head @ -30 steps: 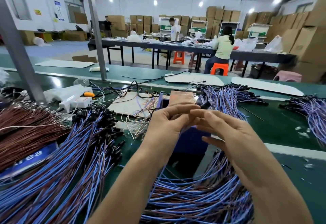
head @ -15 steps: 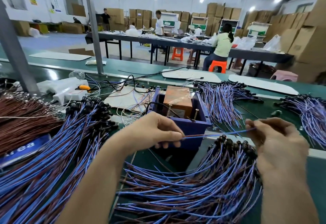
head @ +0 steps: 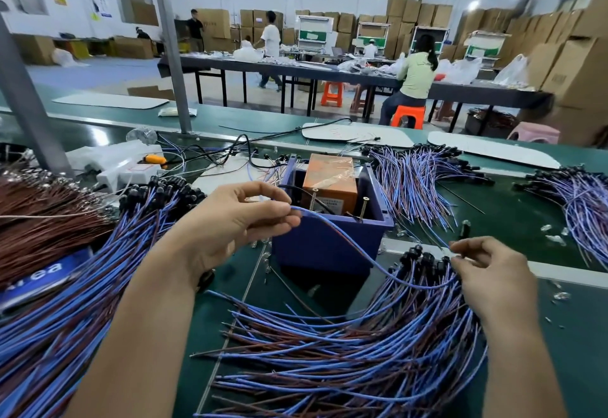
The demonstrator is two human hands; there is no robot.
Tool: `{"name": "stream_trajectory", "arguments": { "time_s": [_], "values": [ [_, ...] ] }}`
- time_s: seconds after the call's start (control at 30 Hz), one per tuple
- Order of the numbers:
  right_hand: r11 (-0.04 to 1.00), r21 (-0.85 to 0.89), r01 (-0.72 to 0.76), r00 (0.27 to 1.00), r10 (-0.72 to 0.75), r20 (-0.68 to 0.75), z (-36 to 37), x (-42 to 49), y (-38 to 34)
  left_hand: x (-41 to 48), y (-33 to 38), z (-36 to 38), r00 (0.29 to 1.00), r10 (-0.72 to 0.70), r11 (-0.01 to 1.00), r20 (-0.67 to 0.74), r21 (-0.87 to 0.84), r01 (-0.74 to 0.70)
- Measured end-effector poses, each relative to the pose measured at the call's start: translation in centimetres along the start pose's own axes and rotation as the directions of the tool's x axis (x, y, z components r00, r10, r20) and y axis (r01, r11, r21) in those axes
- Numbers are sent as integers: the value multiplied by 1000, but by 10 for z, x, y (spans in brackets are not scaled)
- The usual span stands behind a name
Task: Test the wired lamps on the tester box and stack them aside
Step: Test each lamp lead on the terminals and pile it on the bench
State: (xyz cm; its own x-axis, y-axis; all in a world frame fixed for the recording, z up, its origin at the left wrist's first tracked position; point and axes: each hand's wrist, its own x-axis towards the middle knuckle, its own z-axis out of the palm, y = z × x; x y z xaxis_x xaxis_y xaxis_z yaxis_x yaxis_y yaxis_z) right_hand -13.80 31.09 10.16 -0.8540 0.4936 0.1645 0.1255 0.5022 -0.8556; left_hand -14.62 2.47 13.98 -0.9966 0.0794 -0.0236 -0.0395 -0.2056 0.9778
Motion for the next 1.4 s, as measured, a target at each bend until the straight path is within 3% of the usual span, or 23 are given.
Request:
{"name": "stream_trajectory", "arguments": {
  "time_s": [0.13,0.2,0.3,0.43,0.5,0.57,0.7,0.8,0.9,1.03,1.2,1.4],
  "values": [
    [957,-291,-14,968,86,236,-1,-7,-13,-1,2,-1,999,3,995,47,-101,2],
    [947,-320,17,962,71,263,-4,-13,-25,-2,1,3,998,16,997,68,-71,-11],
    [986,-108,123,963,-93,254,-7,-25,-46,0,-2,13,997,30,998,75,-53,-26],
    [907,337,252,849,-375,372,7,-44,-71,2,-8,32,996,30,996,80,-80,-24],
    [868,376,325,810,-460,364,23,-51,-75,2,-12,41,997,44,996,65,-75,-39],
    [854,368,368,819,-485,306,36,-54,-75,4,-17,47,997,62,997,38,-45,-60],
    [882,352,313,878,-410,248,47,-48,-68,7,-25,52,997,77,995,24,55,-78],
    [939,201,280,920,-322,222,47,-39,-59,11,-32,49,997,80,982,-23,172,-75],
    [982,48,184,939,-190,288,42,-28,-46,15,-38,42,998,7,974,-68,228,9],
    [1000,22,21,928,-28,371,37,-19,-33,18,-39,37,993,-89,977,-80,189,103],
    [999,41,7,892,-24,451,41,-21,-33,19,-42,34,990,-136,917,-40,373,141],
    [999,44,19,881,-37,472,46,-21,-31,19,-42,32,980,-200,885,-6,427,183]
  ]
}}
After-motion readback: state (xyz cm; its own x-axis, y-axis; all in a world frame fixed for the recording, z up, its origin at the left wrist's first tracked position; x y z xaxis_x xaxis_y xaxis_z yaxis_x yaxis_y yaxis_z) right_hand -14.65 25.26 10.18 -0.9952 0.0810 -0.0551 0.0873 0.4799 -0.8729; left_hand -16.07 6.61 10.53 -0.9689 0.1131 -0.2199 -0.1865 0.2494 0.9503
